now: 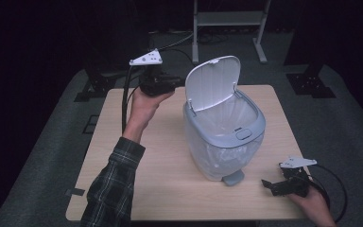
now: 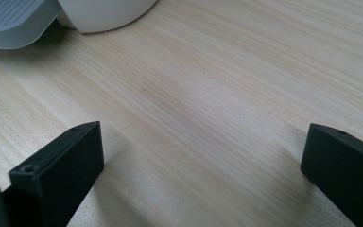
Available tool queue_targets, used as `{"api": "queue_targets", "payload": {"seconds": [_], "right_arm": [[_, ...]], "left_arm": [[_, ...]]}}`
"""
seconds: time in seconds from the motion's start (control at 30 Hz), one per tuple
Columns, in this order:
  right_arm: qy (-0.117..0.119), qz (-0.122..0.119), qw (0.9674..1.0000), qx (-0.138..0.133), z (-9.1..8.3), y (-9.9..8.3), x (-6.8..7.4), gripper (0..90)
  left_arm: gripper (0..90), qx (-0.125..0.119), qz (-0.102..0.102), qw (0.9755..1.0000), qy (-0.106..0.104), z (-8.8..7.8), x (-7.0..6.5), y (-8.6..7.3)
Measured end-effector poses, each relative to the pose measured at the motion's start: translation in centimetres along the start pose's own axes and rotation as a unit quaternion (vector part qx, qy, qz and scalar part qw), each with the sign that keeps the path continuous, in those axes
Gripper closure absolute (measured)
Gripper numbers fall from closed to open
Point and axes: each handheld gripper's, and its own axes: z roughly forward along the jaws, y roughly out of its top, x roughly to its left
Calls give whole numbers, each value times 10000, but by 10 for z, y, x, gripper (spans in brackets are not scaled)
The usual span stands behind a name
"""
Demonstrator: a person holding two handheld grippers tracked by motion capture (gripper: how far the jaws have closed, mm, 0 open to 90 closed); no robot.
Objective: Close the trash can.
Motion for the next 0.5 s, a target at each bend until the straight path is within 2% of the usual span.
{"api": "queue_targets", "payload": {"seconds": [0.23,0.5], "right_arm": [[0,-7,10000,2,0,0,0,0],[0,-7,10000,2,0,0,0,0]], "left_arm": [[895,-19,48,10000,-69,6,-5,4],[895,-19,128,9996,-250,9,-16,4]]}}
